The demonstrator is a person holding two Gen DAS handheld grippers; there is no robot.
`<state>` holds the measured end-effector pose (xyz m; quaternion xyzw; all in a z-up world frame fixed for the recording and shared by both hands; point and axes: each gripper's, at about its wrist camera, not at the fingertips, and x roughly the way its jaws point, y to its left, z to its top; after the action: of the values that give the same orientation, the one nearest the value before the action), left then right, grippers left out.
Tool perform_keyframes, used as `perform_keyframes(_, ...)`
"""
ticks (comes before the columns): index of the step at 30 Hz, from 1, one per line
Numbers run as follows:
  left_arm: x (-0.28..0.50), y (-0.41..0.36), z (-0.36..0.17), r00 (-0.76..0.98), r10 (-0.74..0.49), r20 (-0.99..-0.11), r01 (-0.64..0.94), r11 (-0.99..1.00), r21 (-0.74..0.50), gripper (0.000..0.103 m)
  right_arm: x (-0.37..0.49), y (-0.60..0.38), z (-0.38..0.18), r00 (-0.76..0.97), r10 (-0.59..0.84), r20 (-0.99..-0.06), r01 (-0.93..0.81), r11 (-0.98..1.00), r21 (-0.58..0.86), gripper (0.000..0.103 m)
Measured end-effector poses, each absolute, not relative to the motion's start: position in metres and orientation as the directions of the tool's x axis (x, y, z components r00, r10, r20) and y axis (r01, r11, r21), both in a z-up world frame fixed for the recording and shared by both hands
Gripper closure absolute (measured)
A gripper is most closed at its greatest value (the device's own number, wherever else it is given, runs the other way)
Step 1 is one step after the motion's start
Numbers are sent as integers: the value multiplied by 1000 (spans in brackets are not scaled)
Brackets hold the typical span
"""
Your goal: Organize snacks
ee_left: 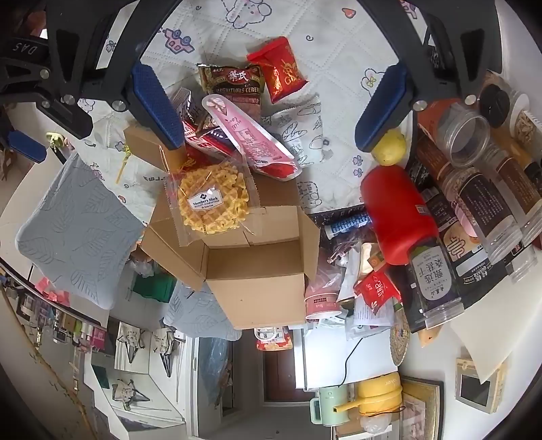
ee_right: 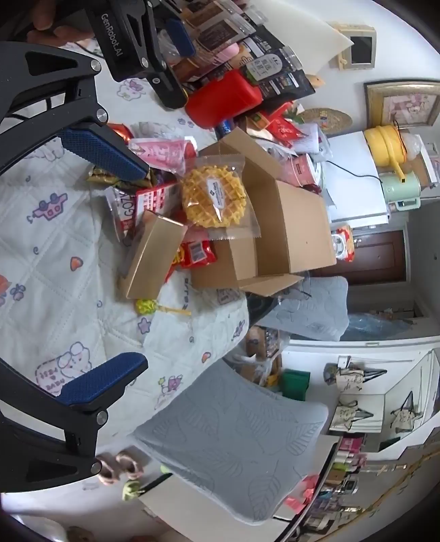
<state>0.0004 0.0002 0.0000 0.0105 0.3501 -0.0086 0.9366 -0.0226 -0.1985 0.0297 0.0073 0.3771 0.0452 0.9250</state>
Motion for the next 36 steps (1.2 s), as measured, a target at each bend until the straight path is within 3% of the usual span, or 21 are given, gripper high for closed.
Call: perform_keyframes(36, -13, -2, 14, 773, -49, -632, 55, 998, -11, 0, -37, -204, 40, 739, 99, -666, -70, 995, 70, 0)
